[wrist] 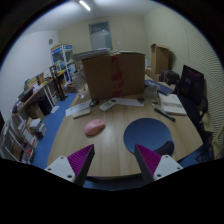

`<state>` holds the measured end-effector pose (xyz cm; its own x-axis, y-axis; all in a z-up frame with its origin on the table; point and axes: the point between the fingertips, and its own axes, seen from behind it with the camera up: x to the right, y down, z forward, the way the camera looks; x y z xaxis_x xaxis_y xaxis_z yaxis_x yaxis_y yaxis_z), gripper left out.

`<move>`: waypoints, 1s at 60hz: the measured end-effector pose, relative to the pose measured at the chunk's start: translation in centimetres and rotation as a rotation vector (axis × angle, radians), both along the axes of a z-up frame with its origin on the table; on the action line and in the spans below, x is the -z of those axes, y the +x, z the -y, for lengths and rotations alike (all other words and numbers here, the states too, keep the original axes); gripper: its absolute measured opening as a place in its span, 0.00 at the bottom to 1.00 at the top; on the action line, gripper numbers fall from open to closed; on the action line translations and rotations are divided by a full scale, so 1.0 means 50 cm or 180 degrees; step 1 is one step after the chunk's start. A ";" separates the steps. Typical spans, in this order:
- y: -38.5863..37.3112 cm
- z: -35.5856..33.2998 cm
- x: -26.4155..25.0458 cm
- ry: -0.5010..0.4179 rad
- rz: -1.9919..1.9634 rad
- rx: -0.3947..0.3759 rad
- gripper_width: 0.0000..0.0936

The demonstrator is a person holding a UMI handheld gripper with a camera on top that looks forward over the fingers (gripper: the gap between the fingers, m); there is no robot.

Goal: Arrange mouse

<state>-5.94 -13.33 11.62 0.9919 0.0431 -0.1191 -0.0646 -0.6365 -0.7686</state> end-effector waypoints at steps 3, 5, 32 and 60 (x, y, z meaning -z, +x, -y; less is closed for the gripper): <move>-0.005 -0.013 0.004 0.0018 -0.0017 -0.0046 0.89; -0.032 -0.019 0.013 0.0018 -0.0021 -0.0081 0.88; -0.244 -0.246 0.251 -0.0052 0.0086 -0.0379 0.88; -0.286 -0.459 0.262 0.0243 0.0298 -0.0351 0.70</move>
